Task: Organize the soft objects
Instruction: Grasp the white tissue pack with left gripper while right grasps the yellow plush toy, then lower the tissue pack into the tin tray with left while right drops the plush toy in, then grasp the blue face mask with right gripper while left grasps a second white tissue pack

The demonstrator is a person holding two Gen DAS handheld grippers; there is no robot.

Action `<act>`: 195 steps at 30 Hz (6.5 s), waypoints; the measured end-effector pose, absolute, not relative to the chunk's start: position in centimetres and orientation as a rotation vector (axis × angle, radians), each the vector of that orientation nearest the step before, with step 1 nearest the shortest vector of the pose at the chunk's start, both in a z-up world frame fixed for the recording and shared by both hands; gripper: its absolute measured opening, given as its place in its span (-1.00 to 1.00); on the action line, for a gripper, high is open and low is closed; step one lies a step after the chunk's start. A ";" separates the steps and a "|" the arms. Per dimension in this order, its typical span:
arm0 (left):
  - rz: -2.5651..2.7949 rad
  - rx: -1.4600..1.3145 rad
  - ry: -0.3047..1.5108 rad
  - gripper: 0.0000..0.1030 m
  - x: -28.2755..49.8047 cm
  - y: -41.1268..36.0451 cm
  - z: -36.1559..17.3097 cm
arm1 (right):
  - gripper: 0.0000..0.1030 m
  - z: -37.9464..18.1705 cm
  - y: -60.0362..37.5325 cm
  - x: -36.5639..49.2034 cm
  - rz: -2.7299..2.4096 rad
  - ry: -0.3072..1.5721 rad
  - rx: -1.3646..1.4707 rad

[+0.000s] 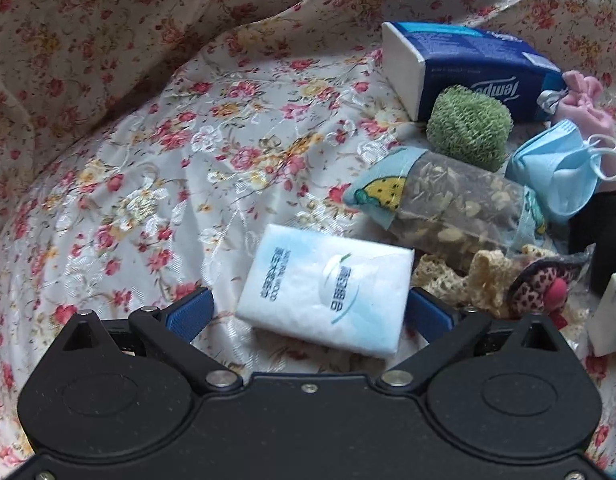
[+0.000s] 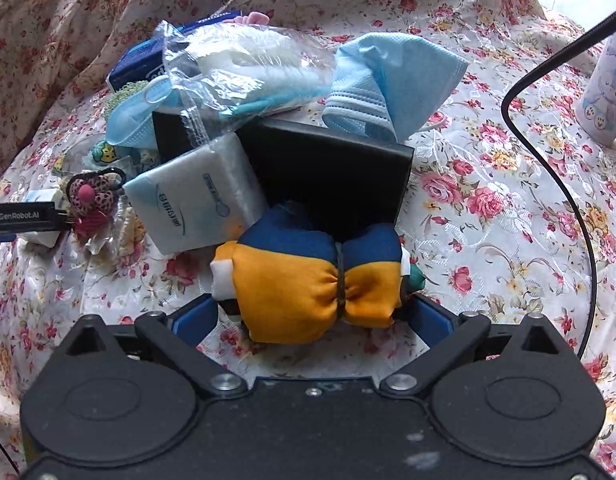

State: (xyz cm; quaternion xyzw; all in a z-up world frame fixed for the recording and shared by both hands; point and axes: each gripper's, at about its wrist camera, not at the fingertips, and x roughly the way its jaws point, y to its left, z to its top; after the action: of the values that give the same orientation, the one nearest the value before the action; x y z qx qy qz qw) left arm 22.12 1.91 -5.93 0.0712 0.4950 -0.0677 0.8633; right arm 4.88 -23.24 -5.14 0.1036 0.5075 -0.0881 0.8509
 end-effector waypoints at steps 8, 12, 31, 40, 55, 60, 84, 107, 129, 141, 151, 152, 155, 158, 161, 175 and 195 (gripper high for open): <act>-0.174 0.043 1.026 0.48 21.8 3.2 -5.3 | 0.50 -4.7 -23.6 4.6 -0.185 1.046 0.237; -0.167 0.016 1.006 0.48 20.5 3.7 -3.7 | 0.34 -3.8 -23.6 4.0 -0.181 1.038 0.243; -0.264 0.032 1.035 0.48 9.2 1.7 2.5 | -0.04 0.0 -26.3 -2.0 -0.233 0.968 0.344; -0.317 0.055 1.115 0.48 5.4 0.1 0.7 | -0.59 0.4 -26.6 -3.2 -0.187 0.943 0.349; -0.302 0.046 1.188 0.48 4.6 -0.3 -1.6 | 0.78 -3.6 -27.8 -0.6 -0.288 0.972 0.274; -0.317 0.044 1.203 0.48 4.5 -0.6 -1.8 | 0.44 -4.4 -28.2 0.0 -0.243 1.003 0.321; -0.340 0.150 1.317 0.48 -0.5 -1.1 -2.2 | 0.43 2.9 -26.4 -11.3 0.041 1.077 0.311; -0.282 0.128 1.331 0.62 -0.5 -0.7 -2.7 | 0.64 2.2 -24.4 -13.8 0.128 1.177 0.285; -0.301 0.158 1.305 0.62 0.0 -1.1 -2.8 | 0.68 1.4 -25.4 -12.0 0.042 1.134 0.349; -0.329 0.148 1.256 0.63 1.5 -2.8 -2.1 | 0.75 1.8 -29.1 -8.3 -0.081 0.992 0.454; -0.344 0.120 1.200 0.63 3.4 -4.9 -1.3 | 0.89 2.4 -32.2 -2.7 -0.175 0.780 0.395; -0.342 0.115 1.194 0.63 3.6 -5.1 -1.2 | 0.90 2.4 -32.4 -1.9 -0.183 0.758 0.390; -0.337 0.100 1.182 0.63 4.1 -5.6 -1.0 | 0.91 1.8 -33.1 0.7 -0.192 0.726 0.370; -0.323 0.091 1.175 0.63 4.5 -6.0 -0.9 | 0.91 1.2 -33.6 3.5 -0.170 0.732 0.347; -0.312 0.085 1.174 0.63 5.0 -6.3 -1.0 | 0.92 0.6 -34.2 6.3 -0.151 0.751 0.345; -0.311 0.100 1.162 0.63 6.6 -8.6 -1.4 | 0.98 -1.8 -34.3 12.9 -0.159 0.842 0.328; -0.333 0.190 1.061 0.79 9.2 -12.7 -2.5 | 0.73 -2.3 -34.4 13.9 -0.174 0.906 0.299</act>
State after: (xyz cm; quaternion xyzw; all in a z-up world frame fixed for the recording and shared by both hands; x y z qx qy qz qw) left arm 9.18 -12.71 -2.49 0.0902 0.5029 -0.1576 0.8451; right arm 13.88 -34.37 -2.29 0.1435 0.4357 -0.0834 0.8847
